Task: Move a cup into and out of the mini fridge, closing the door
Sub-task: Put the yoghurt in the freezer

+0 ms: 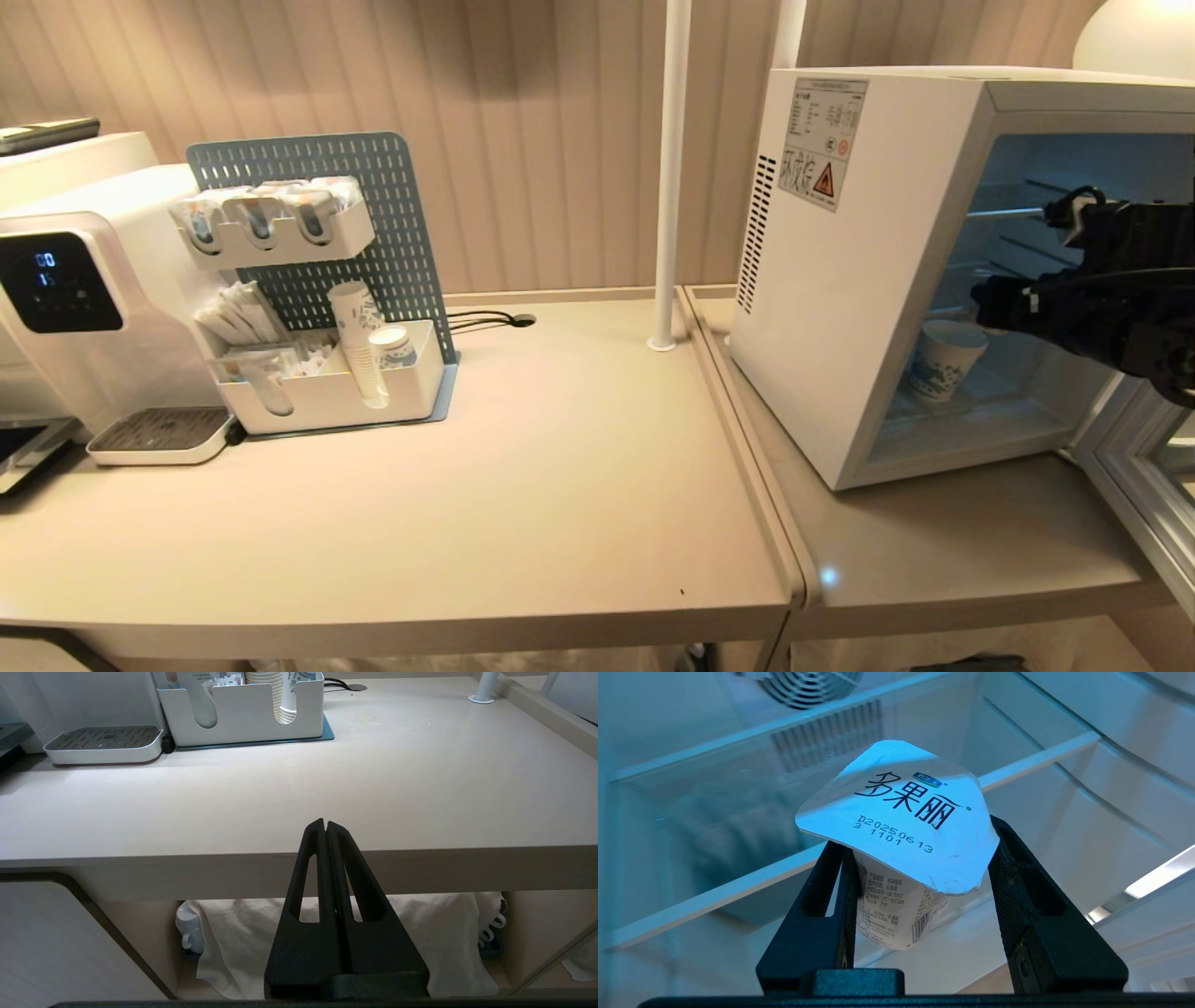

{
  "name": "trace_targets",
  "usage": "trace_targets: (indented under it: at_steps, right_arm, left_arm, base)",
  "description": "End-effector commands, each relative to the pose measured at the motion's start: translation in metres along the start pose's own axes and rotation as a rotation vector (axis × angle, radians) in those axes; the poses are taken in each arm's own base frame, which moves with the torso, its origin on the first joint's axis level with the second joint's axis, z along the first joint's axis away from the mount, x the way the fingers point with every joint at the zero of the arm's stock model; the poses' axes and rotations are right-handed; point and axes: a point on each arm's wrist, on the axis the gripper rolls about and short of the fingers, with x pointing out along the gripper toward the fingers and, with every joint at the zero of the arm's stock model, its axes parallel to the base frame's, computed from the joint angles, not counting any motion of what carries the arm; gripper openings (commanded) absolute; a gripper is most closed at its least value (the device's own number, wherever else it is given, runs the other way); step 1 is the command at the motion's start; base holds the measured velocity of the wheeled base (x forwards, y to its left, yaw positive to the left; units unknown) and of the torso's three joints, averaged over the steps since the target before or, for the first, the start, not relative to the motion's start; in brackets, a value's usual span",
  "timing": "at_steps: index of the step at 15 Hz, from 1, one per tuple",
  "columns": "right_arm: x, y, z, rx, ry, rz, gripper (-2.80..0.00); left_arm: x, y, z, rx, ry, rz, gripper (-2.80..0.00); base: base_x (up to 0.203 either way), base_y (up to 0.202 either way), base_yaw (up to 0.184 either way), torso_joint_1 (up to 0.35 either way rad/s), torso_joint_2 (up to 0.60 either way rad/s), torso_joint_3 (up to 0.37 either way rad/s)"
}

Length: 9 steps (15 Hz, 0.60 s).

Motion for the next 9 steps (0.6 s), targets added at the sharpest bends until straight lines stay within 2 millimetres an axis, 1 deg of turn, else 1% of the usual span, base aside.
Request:
trace_targets:
  at_steps: [1, 3, 5, 9]
  right_arm:
    - [0.013, -0.003, -0.009, -0.002, 0.025, -0.012, -2.80]
    - [0.032, -0.002, -0.018, 0.000, 0.013, -0.016, -2.80]
    - [0.051, 0.001, -0.021, 0.009, -0.057, -0.016, -2.80]
    - [0.074, 0.005, -0.025, 0.006, -0.082, -0.015, -2.80]
  left_arm:
    - [0.000, 0.000, 0.000, -0.001, 0.001, 0.002, -2.80]
    - [0.000, 0.000, 0.000, -0.002, 0.001, 0.002, -2.80]
    - [0.000, 0.000, 0.000, -0.004, 0.001, 0.002, -2.80]
    - [0.000, 0.000, 0.000, -0.004, 0.001, 0.002, -2.80]
  base:
    - [0.000, 0.000, 0.000, 0.000, 0.00, 0.000]
    - [0.000, 0.000, 0.000, 0.000, 0.00, 0.000]
    - [0.000, 0.000, 0.000, 0.000, 0.00, 0.000]
    - [0.000, 0.000, 0.000, 0.000, 0.00, 0.000]
